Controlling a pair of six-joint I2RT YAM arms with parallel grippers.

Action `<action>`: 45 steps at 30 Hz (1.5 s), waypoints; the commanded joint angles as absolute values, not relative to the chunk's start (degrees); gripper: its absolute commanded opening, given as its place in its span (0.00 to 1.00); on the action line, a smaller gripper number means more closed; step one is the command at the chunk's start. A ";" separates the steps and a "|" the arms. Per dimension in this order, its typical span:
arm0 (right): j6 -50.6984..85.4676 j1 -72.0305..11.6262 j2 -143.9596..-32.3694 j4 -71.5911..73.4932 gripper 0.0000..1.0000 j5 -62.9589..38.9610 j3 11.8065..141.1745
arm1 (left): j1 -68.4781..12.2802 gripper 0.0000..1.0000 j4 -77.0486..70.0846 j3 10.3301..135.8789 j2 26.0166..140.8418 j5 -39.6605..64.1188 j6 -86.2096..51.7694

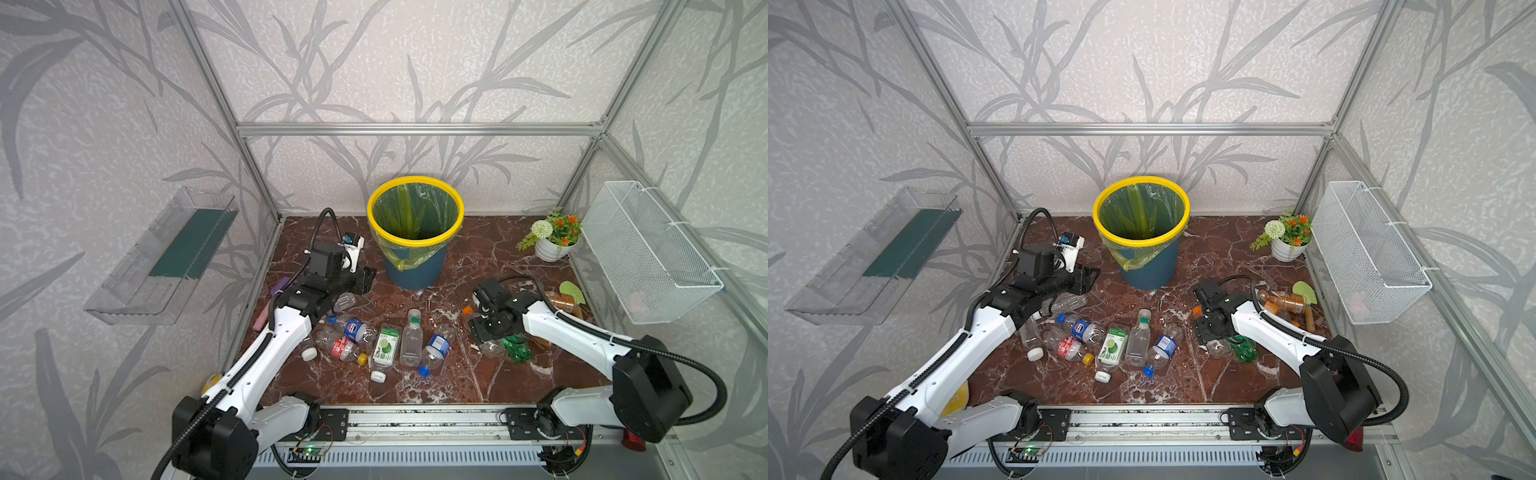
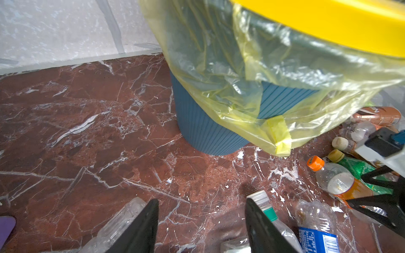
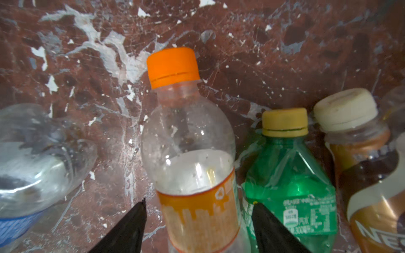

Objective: Throw the plastic bottles in the bin
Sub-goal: Pick up the plastic bottle from the middle-right of the table.

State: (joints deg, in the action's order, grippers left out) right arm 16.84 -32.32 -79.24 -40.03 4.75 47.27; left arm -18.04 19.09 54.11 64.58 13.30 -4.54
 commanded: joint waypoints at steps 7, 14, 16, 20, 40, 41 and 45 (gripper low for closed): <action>14.14 -35.18 -86.07 -38.09 0.71 8.55 52.95 | -18.28 0.63 17.88 53.24 62.75 15.26 -3.59; 17.05 -37.22 -91.22 -40.23 0.66 11.49 55.46 | -18.28 0.63 18.49 53.38 62.23 14.69 -3.43; 18.31 -37.27 -91.49 -40.13 0.66 11.35 54.98 | -18.28 0.63 18.59 53.40 62.07 14.56 -3.34; 20.15 -37.85 -91.66 -40.06 0.66 10.87 53.97 | -18.28 0.63 18.76 53.46 62.19 14.81 -3.33; 25.30 -39.09 -80.29 -42.52 0.53 17.92 55.48 | -18.28 0.63 19.09 53.25 62.31 14.10 -2.91; 24.60 -39.22 -76.95 -42.07 0.53 18.46 55.60 | -18.27 0.63 19.06 53.19 62.26 13.94 -2.83; 17.92 -40.06 -60.05 -34.02 0.53 17.42 55.75 | -18.30 0.63 18.89 53.08 62.58 13.30 -3.14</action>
State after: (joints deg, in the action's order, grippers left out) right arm 22.24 -39.16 -69.10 -38.81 16.01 54.13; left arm -18.06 18.50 53.82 63.37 14.17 -4.47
